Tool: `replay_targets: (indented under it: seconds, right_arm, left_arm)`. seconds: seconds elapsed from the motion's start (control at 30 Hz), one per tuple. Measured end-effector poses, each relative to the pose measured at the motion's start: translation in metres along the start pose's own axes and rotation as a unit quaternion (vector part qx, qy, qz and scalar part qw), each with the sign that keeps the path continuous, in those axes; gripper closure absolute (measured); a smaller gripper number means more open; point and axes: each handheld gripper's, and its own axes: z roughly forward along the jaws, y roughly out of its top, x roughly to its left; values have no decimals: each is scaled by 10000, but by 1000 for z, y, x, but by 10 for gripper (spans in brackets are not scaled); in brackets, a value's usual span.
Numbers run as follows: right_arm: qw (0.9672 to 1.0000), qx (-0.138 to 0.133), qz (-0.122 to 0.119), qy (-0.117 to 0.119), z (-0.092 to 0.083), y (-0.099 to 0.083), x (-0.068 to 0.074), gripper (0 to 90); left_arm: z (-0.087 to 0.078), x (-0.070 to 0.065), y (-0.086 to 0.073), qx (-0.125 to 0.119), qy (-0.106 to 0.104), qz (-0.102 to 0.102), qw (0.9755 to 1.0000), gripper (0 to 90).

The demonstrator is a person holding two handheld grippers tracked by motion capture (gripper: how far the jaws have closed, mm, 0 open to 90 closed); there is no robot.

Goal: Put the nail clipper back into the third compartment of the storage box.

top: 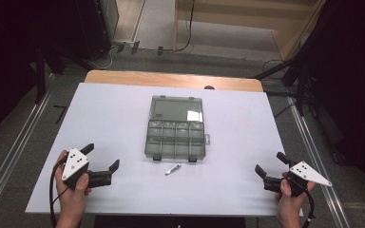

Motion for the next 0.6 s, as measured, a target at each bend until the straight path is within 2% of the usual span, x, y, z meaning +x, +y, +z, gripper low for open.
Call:
replay_targets:
  seconds: [0.27,0.43,0.6]
  right_arm:
    - [10000,14,6,-16,0,0,0,0]
    - [10000,23,-1,-11,0,0,1,0]
    - [10000,50,-31,-22,1,0,1,0]
  left_arm:
    - [15,-22,10,133,-337,208,9991,0]
    - [25,-36,17,203,-539,360,9977,0]
    - [35,-47,21,295,-718,421,9961,0]
